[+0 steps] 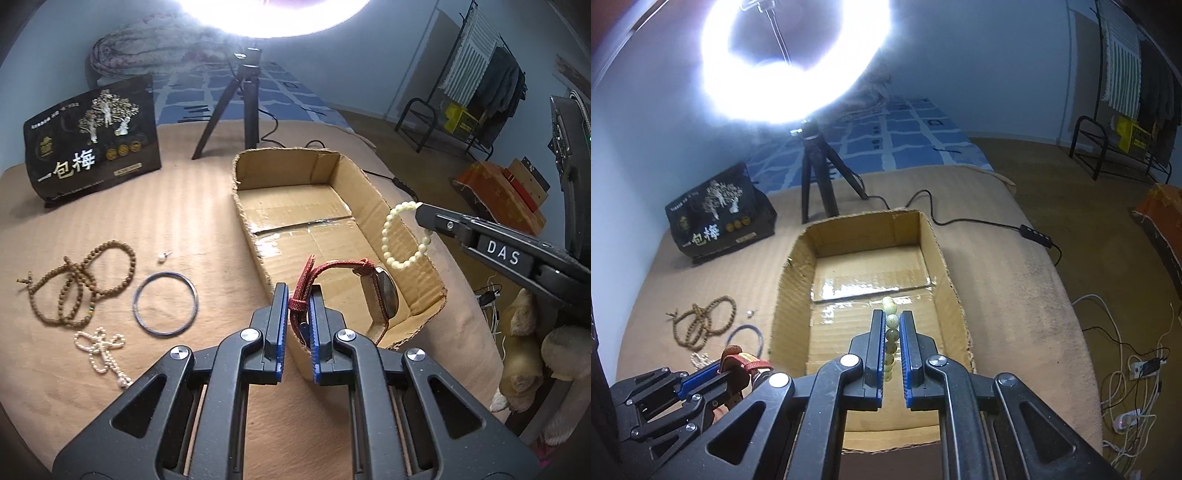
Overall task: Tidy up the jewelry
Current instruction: 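Lift and carry the watch with left gripper while right gripper carries the bracelet to the box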
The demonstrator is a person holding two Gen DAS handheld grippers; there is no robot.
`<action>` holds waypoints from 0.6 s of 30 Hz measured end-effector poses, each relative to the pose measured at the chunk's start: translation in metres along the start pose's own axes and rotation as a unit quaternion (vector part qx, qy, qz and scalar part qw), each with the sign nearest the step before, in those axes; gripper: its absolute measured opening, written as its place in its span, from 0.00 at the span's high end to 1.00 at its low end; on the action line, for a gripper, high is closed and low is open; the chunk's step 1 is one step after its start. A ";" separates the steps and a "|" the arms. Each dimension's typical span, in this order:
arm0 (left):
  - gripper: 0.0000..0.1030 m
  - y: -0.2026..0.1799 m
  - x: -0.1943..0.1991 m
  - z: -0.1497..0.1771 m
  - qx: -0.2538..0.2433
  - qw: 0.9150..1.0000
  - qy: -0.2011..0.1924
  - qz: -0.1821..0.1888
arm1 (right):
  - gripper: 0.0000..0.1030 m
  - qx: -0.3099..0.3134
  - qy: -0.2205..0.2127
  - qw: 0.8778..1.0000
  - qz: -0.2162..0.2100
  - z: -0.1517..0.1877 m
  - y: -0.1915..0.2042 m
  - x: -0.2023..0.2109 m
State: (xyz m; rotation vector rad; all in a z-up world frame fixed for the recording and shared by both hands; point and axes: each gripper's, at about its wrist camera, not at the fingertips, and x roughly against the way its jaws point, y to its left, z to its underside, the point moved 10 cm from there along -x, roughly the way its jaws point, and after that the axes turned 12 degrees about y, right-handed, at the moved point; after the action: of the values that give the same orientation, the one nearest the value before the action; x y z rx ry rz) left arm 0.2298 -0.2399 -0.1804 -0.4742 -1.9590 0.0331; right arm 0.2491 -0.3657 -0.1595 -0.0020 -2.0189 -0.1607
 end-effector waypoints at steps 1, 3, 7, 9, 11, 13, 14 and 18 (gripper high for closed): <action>0.92 -0.001 -0.002 0.000 0.000 1.000 0.001 0.000 | 0.95 -0.001 0.001 1.000 0.003 0.000 -0.002 -0.001; 0.92 -0.002 -0.007 0.000 -0.001 1.000 0.004 0.000 | 0.95 -0.005 0.004 1.000 0.005 0.000 -0.006 -0.004; 0.92 -0.004 -0.010 -0.001 -0.003 1.000 0.005 0.001 | 0.95 -0.012 0.006 1.000 0.006 0.000 -0.011 -0.006; 0.92 -0.005 -0.011 -0.001 -0.005 1.000 0.004 0.000 | 0.95 -0.013 0.007 1.000 0.005 0.000 -0.011 -0.007; 0.92 -0.006 -0.011 -0.001 -0.007 1.000 0.005 0.000 | 0.95 -0.013 0.008 1.000 0.005 0.000 -0.010 -0.008; 0.90 -0.007 -0.011 -0.001 -0.009 1.000 0.004 -0.004 | 0.95 -0.011 0.009 1.000 0.004 0.000 -0.009 -0.008; 0.89 -0.007 -0.011 -0.001 -0.010 1.000 0.002 -0.004 | 0.95 -0.011 0.009 1.000 0.005 0.000 -0.009 -0.008; 0.80 -0.008 -0.009 -0.002 -0.012 1.000 0.000 -0.008 | 0.88 -0.013 0.009 1.000 0.004 0.000 -0.009 -0.008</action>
State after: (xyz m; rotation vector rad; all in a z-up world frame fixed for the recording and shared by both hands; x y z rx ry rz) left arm 0.2323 -0.2508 -0.1859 -0.4750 -1.9648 -0.0002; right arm 0.2513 -0.3741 -0.1675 -0.0255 -1.9987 -0.1813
